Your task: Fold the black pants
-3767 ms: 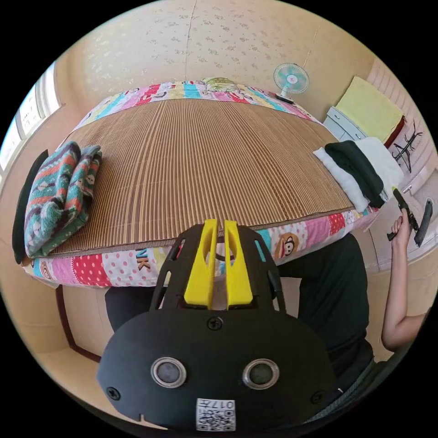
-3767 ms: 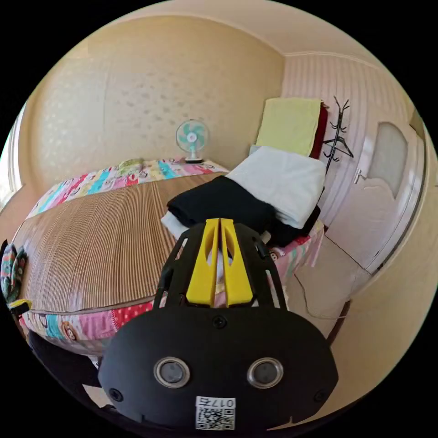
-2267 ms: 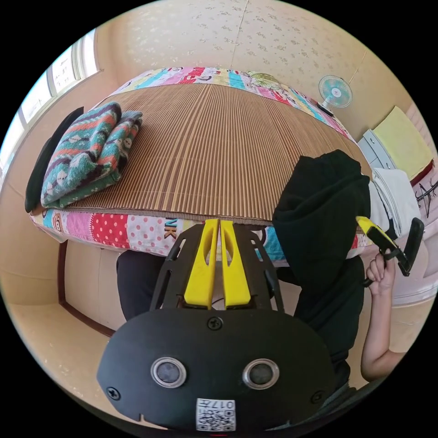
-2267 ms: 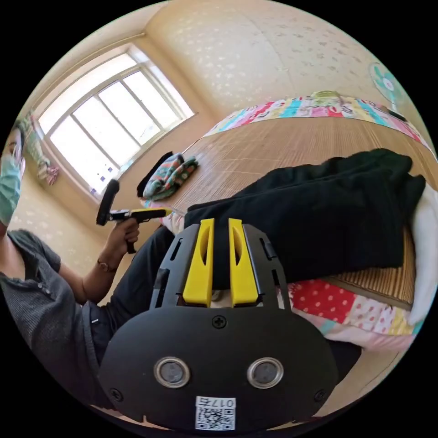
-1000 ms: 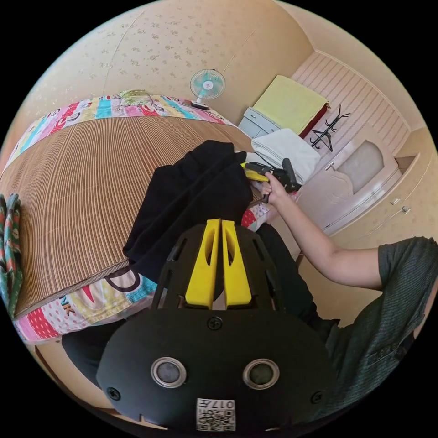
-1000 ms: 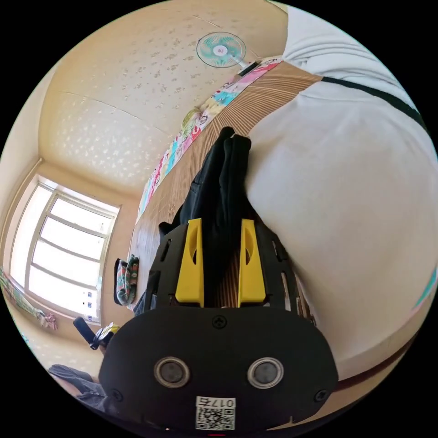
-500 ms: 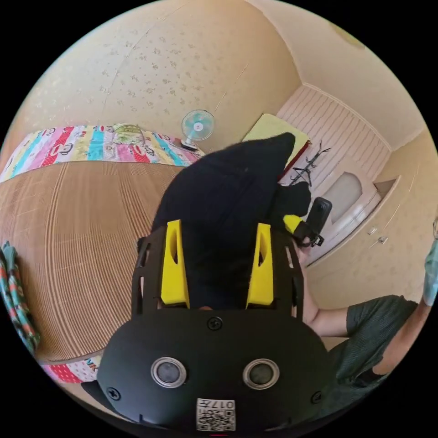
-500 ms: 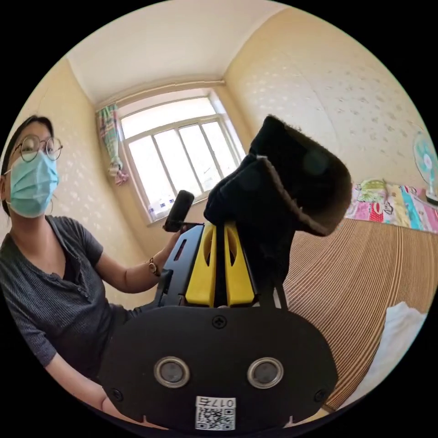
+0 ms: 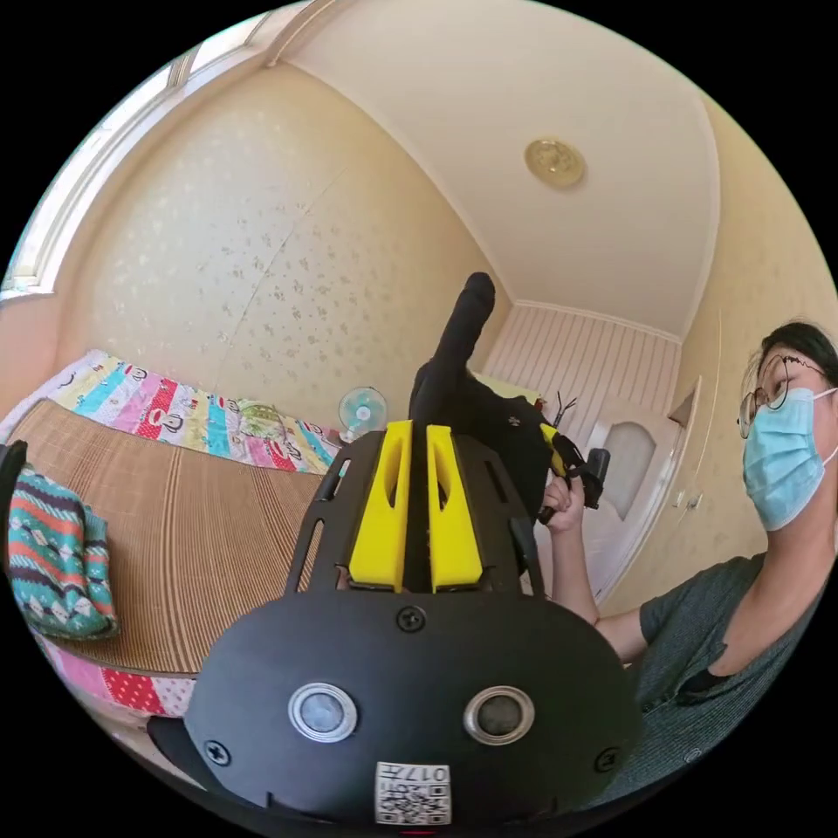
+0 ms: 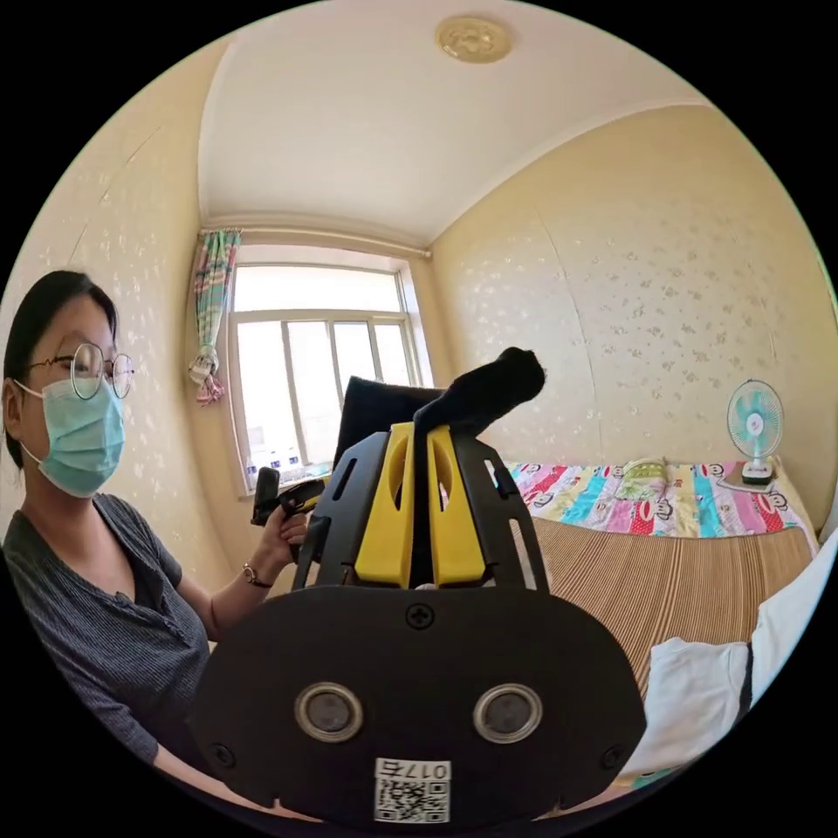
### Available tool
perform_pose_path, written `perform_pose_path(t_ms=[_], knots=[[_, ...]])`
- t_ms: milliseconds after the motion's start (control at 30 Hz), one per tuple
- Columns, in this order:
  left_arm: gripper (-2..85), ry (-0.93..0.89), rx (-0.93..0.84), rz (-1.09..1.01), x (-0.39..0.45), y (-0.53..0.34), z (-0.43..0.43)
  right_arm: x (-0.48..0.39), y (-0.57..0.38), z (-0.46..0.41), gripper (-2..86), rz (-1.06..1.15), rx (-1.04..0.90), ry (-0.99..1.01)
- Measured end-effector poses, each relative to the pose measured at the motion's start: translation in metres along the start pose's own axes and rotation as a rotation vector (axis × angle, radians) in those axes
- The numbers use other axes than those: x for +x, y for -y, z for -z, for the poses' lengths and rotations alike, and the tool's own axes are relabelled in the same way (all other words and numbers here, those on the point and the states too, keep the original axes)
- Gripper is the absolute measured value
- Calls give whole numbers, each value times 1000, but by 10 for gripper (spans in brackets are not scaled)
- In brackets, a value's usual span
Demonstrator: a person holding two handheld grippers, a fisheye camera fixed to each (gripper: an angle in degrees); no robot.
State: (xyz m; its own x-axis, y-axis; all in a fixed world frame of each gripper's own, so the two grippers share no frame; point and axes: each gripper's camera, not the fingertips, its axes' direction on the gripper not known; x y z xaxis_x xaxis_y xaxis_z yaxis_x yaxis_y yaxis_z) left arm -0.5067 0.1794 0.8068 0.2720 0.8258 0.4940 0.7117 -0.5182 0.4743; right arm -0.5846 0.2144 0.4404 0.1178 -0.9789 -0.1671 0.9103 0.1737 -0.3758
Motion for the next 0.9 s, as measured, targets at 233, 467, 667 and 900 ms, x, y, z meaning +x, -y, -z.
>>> perform_pose_path(t_ms=[233, 467, 667, 900], knots=[[34, 2, 251, -101, 54, 37, 58, -90, 58, 51, 15, 158, 163, -148], [35, 17, 365, -141, 63, 55, 15, -96, 72, 34, 17, 152, 253, -287], [37, 176, 245, -180, -2, 185, -169, 43, 166, -107, 27, 16, 170, -478], [33, 446, -185, -4, -168, 325, -409, 227, 249, -308, 53, -223, -257, -847]])
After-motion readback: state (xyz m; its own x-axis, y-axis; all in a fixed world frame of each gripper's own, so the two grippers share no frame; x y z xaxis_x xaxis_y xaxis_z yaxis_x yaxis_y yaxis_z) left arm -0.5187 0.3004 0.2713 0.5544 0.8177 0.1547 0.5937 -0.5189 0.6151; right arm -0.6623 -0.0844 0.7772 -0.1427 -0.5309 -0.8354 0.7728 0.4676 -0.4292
